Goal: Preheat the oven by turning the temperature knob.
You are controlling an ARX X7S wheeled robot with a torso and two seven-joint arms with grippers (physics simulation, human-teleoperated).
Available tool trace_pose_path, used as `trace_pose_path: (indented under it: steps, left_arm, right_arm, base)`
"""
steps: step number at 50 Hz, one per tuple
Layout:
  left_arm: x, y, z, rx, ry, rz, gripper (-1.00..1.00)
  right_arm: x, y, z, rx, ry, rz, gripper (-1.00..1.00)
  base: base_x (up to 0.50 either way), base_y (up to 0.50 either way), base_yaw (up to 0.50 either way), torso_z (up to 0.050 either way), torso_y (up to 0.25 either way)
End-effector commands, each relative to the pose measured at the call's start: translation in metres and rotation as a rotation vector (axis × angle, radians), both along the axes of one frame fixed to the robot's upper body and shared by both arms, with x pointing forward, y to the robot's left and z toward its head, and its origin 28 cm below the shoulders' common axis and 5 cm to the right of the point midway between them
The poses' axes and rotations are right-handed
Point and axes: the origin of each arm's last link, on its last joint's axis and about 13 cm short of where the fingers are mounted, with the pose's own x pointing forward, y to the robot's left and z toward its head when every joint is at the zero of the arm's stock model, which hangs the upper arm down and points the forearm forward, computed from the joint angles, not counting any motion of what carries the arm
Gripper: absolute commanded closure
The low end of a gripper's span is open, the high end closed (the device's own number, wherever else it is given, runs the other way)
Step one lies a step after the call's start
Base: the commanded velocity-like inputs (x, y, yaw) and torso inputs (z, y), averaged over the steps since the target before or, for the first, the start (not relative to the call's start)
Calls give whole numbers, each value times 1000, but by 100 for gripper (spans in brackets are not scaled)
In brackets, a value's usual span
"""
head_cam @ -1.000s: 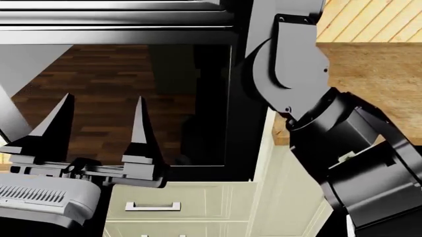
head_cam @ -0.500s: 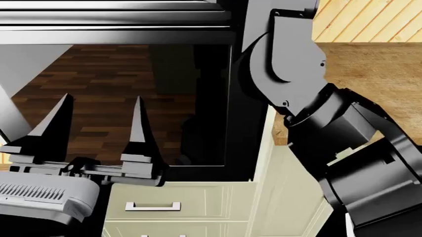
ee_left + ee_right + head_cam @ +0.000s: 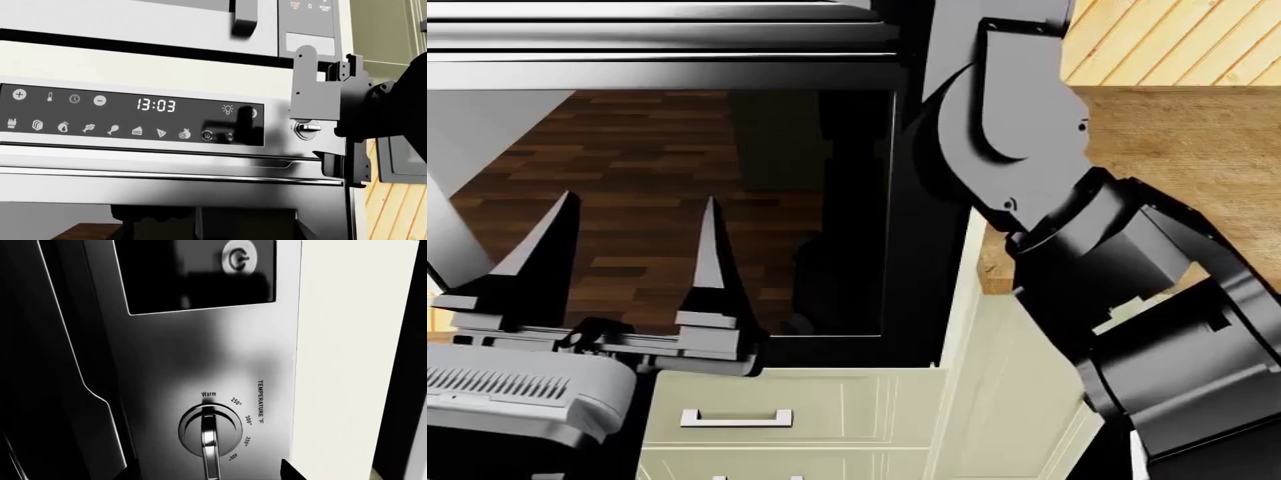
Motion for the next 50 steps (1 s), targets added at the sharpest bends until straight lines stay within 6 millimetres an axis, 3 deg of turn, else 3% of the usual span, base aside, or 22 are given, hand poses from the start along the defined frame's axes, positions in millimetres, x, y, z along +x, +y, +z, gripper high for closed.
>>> trace_pose_path:
  steps: [1, 23, 24, 50]
  left_arm:
    - [1, 0, -1, 2, 4, 1, -100]
    - [3, 0, -2, 2, 7, 4, -100]
    - [3, 0, -2, 3, 7, 4, -100]
    - [3, 0, -3, 3, 11, 4, -100]
  right_arm:
    - [2, -1, 0, 3, 2, -3, -100]
    - [4, -2, 0, 4, -4, -3, -100]
    - [4, -2, 0, 3, -5, -3, 100]
    - [5, 0, -2, -6, -13, 8, 100]
  base:
    - [0, 0, 0, 0, 0]
    - [0, 0, 0, 0, 0]
    - [0, 0, 0, 0, 0]
    - [0, 0, 0, 0, 0]
